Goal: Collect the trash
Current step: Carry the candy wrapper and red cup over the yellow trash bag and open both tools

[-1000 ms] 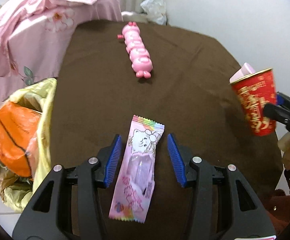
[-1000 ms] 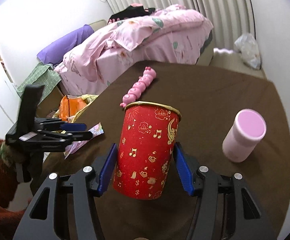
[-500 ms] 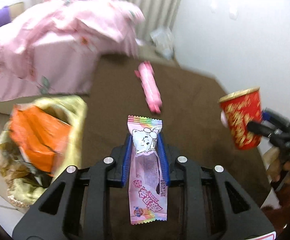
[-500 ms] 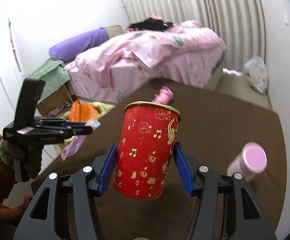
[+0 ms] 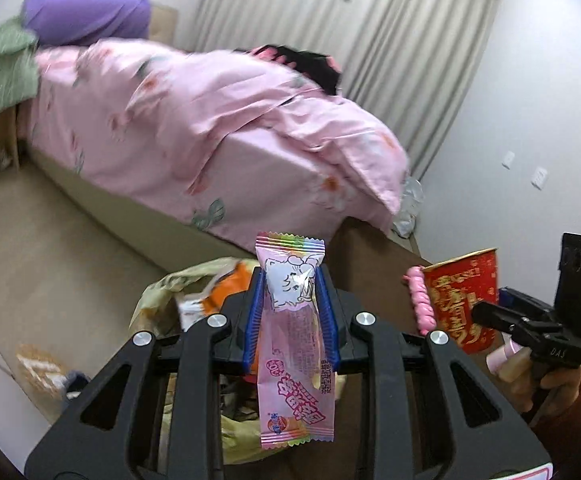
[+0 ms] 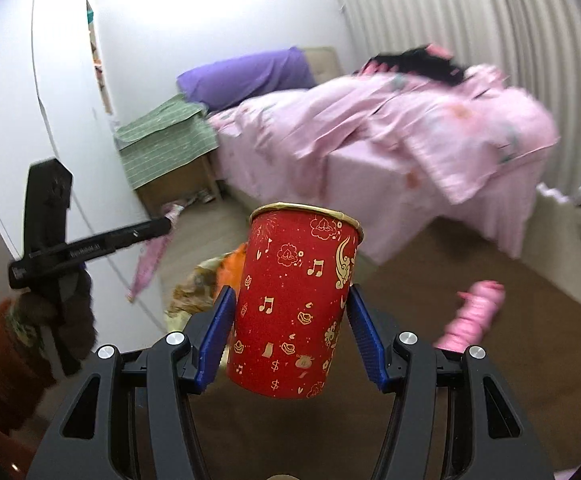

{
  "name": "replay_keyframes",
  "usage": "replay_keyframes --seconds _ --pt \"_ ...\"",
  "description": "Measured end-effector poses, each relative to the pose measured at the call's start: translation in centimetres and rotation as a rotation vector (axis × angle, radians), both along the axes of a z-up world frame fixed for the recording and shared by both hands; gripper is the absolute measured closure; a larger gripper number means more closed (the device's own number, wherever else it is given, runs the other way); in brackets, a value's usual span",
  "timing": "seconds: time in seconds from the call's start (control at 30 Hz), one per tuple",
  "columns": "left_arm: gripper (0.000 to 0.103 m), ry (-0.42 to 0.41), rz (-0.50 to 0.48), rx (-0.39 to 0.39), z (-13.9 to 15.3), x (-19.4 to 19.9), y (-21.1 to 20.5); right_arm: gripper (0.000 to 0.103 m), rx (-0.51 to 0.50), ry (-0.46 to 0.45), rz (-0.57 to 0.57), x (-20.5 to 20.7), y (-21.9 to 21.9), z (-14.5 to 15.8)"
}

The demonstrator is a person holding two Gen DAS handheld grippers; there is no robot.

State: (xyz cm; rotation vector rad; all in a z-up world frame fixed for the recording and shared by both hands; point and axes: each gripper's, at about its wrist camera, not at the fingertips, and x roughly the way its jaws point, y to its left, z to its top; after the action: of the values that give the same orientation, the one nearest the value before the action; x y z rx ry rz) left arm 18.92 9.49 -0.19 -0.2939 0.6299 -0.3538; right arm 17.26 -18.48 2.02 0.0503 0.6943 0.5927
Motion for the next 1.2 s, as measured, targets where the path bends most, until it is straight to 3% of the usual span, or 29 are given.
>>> replay_keyframes --seconds 0.2,0.33,0.47,0.63,0.77,0.97,1.2 --pt "0.078 0.088 -0.003 -0.035 -5.6 4.0 0.7 0.049 -0.09 0.118 0.136 6.0 6.7 -4.2" --pt "0.078 0.177 -0.002 0.041 -9.0 6.1 0.8 0.049 -0.183 0.192 0.222 9.0 10.3 -7.3" --pt "0.078 0.21 -0.021 0.084 -10.6 5.8 1.3 0.049 -0.248 0.259 0.289 10.9 12.7 -9.7" --pt "0.079 0.232 -0.058 0.094 -11.6 5.1 1.3 0.049 -0.346 0.278 0.334 11.7 14.1 -11.7" --pt "0.079 0.235 -0.077 0.101 -12.2 4.9 1.0 0.049 -0.334 0.311 0.345 11.9 13.7 -12.1" --pt "0.077 0.249 -0.045 0.022 -11.9 4.8 2.3 0.048 -0.278 0.302 0.311 11.2 12.4 -11.7" --pt "0.049 0.218 0.0 -0.006 -8.8 3.3 3.1 0.042 -0.211 0.182 0.2 7.8 10.2 -8.9"
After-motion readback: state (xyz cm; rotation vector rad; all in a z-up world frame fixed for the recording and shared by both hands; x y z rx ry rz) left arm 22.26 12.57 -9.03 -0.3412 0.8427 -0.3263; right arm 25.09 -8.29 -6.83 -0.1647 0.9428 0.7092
